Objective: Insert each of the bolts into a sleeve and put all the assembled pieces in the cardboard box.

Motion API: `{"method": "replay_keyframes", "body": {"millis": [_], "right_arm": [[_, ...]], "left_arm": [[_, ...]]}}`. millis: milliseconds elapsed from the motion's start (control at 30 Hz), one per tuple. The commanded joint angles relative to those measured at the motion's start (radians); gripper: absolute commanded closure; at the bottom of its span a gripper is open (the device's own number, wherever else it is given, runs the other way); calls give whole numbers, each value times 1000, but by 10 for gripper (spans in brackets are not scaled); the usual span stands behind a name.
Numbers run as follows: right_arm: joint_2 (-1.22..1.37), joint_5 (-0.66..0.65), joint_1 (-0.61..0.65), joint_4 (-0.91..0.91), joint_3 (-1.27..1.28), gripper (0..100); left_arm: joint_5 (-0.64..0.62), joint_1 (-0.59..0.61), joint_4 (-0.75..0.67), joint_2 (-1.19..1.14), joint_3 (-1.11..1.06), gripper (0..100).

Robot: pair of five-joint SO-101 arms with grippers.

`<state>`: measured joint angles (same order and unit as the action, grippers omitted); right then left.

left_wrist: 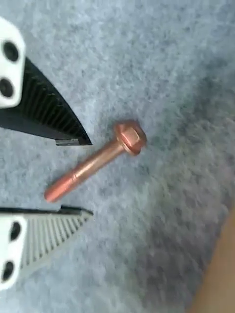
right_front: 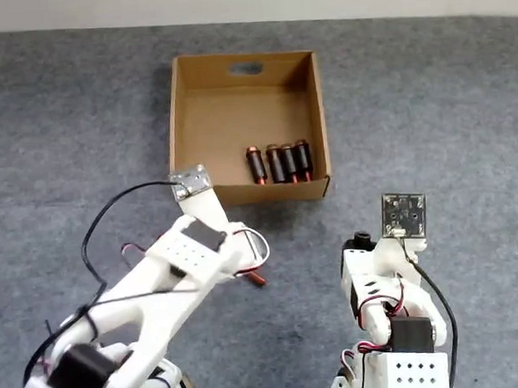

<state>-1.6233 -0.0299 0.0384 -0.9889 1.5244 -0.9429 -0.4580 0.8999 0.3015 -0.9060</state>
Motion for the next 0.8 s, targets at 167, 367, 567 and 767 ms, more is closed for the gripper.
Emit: {"method": "replay_keyframes", "body": {"millis": [167,367,567,767], "right_arm": [[-12,2,-4,-2,-5,992],[-12,2,-4,-2,-5,992],[-12,2,-4,-2,-5,992],[-12,2,-4,-4,-5,992]], "left_arm": [[6,16,20,-44,54,714],[6,16,18,-45,30,716],[8,31,-129,-102,-38,716],[8,68,-160,-165,-25,717]]}}
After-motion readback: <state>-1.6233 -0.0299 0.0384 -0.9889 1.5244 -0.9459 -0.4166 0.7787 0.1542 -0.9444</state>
